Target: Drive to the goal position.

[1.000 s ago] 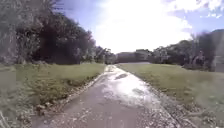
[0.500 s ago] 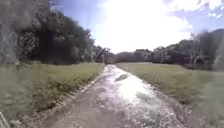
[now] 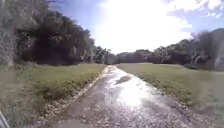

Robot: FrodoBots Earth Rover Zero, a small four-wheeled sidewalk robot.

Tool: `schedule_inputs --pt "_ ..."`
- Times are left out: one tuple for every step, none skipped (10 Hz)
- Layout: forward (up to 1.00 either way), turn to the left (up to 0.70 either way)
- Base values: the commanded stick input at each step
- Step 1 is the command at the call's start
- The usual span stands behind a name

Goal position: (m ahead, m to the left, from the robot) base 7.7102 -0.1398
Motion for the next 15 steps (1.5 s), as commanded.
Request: schedule_inputs --pt "0.70 0.00" --pt "0.70 0.00" --pt "0.70 0.00" --pt "0.70 0.00" --pt "0.70 0.00" --pt "0.70 0.00" --pt "0.70 0.00" --pt "0.70 0.00" --pt "0.70 0.00" --pt "0.70 0.00" --pt "0.70 0.00" --pt "0.70 0.00" --pt "0.70 0.00" --pt "0.70 0.00" --pt "0.70 0.00"
